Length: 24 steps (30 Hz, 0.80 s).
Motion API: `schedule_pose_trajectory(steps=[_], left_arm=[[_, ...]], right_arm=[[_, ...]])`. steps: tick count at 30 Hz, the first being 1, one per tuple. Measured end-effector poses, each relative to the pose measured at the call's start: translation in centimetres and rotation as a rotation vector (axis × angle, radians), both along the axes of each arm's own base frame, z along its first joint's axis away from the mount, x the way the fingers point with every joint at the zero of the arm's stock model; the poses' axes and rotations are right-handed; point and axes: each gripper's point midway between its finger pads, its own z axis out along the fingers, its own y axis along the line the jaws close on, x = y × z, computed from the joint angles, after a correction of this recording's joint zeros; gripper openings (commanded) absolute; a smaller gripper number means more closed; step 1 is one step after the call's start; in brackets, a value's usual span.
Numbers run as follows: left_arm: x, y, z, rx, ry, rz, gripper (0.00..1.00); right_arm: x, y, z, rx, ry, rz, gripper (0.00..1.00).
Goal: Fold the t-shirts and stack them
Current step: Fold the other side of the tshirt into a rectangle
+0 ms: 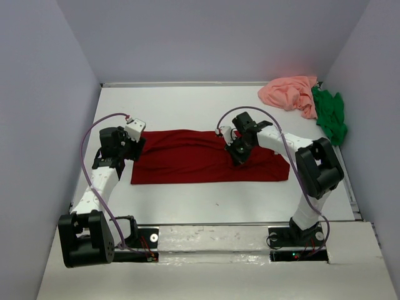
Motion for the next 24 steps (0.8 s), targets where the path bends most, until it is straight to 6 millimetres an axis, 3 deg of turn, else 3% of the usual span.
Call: schedule_pose_trajectory(steps=[12, 24], left_arm=[[-0.1, 0.0, -0.1, 0.002, 0.005, -0.001, 0.71], [-0.1, 0.2, -0.1, 0.000, 0.007, 0.002, 0.71]], right_arm=[[-1.5, 0.6, -1.1, -0.021, 0.053, 0.033, 0.00], [0.1, -0.9, -0.3, -0.101, -0.035, 0.006, 0.00]])
